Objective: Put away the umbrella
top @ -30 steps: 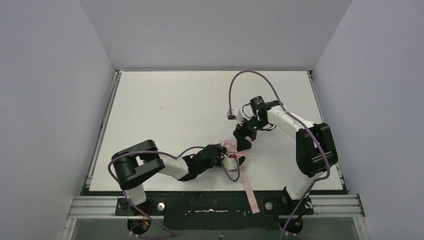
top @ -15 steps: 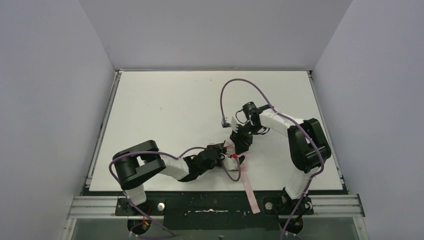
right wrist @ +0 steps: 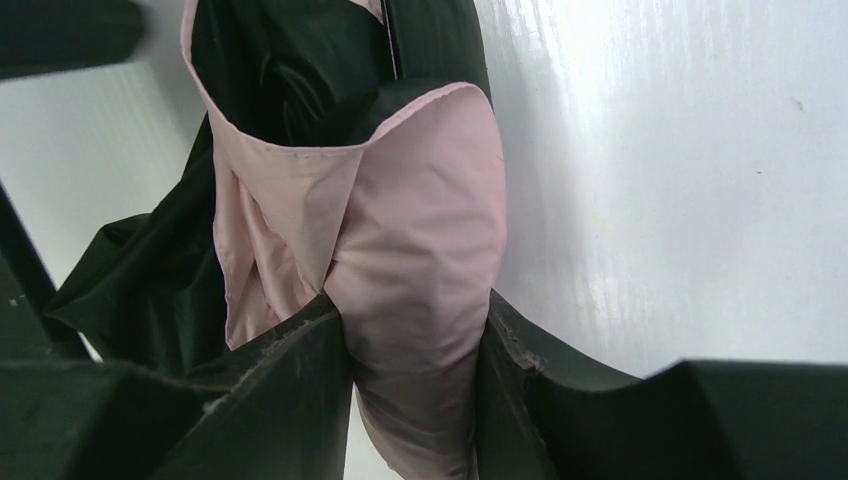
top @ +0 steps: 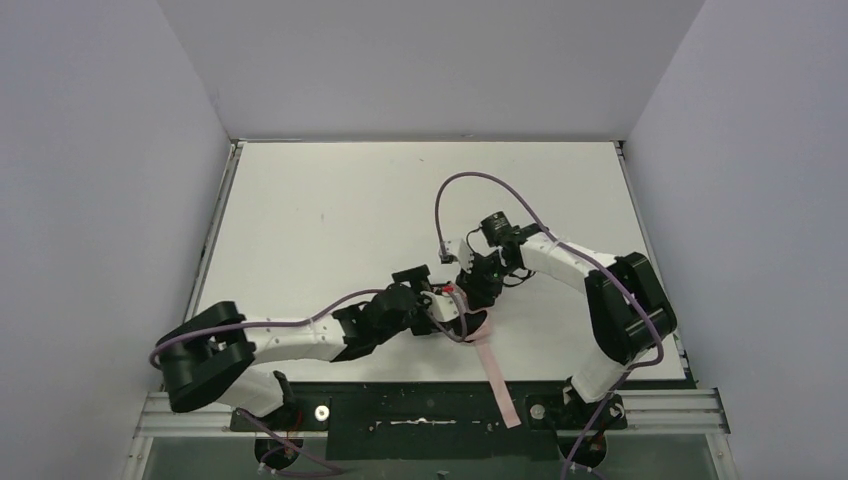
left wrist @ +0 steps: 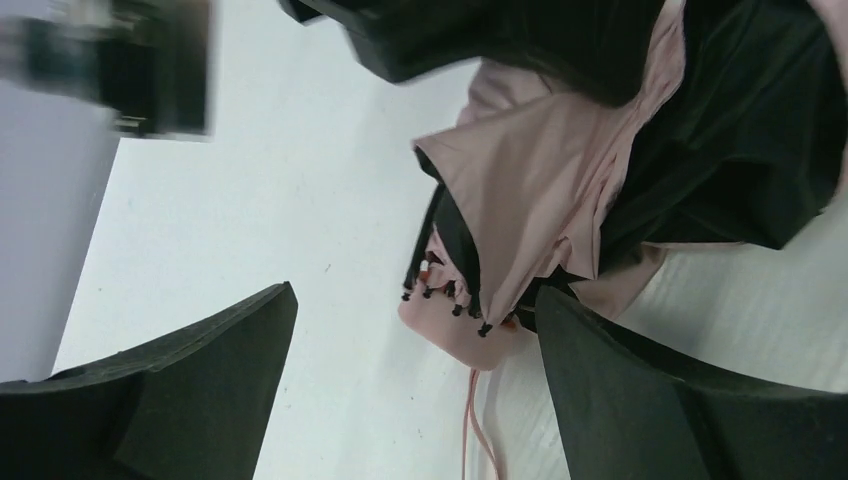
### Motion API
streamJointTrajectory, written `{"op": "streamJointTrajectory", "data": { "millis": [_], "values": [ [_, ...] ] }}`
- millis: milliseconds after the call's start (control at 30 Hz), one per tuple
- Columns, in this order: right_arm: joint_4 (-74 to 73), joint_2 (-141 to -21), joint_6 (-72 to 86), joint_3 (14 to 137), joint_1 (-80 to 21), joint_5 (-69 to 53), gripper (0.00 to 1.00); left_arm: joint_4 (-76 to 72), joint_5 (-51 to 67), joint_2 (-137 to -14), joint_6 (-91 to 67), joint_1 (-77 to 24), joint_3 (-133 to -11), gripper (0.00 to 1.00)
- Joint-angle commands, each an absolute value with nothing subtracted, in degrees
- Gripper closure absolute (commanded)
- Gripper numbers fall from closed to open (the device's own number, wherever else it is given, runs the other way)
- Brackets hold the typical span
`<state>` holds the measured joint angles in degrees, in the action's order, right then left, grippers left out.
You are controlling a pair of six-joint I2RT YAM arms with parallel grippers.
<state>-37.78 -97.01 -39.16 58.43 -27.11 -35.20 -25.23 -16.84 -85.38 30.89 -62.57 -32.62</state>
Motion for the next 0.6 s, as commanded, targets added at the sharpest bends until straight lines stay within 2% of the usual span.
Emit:
{"op": "streamJointTrajectory", "data": {
  "millis": [0, 100, 267, 400, 567],
  "values": [
    [-25.46, -96.61, -42.96, 52.91, -28.50, -15.12, 0.80, -18.83, -10.70, -72.35, 21.12, -62.61, -31.06, 0.13],
    [-19.99, -93.83, -45.57, 48.67, -30.44, -12.15, 0.79, -16.06, -9.24, -65.72, 15.58, -60.98, -28.85, 0.13],
    [-10.71, -88.08, -47.62, 41.15, -34.29, -8.78, 0.79, -15.56, -3.75, -57.81, 7.54, -52.71, -26.82, 0.13],
    [-3.32, -85.04, -49.03, 35.52, -38.14, -3.65, 0.78, -13.86, 2.36, -57.79, 4.61, -45.98, -29.44, 0.10],
    [3.92, -82.71, -50.18, 29.98, -42.31, -0.19, 0.78, -10.90, 8.63, -63.03, 6.25, -42.49, -33.75, 0.07]
  ]
}}
